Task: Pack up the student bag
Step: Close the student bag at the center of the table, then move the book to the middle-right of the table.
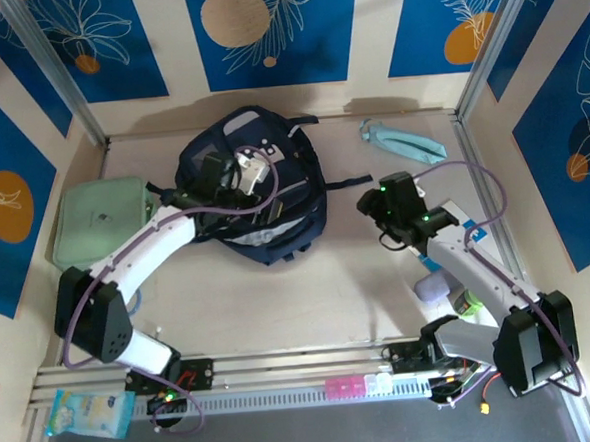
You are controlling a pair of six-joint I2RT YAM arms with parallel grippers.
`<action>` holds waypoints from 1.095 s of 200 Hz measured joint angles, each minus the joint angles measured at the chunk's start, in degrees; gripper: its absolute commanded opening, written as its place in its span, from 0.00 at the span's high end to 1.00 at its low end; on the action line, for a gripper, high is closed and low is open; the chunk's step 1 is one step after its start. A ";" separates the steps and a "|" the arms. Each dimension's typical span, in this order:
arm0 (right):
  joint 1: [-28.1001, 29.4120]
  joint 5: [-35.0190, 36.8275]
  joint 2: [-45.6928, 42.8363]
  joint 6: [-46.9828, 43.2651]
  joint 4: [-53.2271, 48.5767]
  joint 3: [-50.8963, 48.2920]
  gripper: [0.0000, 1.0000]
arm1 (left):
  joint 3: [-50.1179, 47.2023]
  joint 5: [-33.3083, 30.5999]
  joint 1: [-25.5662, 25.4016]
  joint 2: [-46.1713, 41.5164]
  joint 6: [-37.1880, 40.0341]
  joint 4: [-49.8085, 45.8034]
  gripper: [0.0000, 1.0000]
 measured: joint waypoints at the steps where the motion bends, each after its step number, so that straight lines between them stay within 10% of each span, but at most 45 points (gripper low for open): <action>1: -0.61 -0.11 0.00 -0.26 -0.13 0.00 0.15 | -0.28 0.04 0.00 -0.28 -0.26 0.28 0.01; 76: -23.21 -14.49 15.82 -11.76 -1.88 5.66 0.01 | -10.82 -7.13 2.80 -13.46 -7.08 6.75 0.00; 219: -29.73 -19.52 30.60 -14.88 -2.86 11.34 0.05 | -12.92 -3.50 5.90 -11.91 -10.40 11.06 0.00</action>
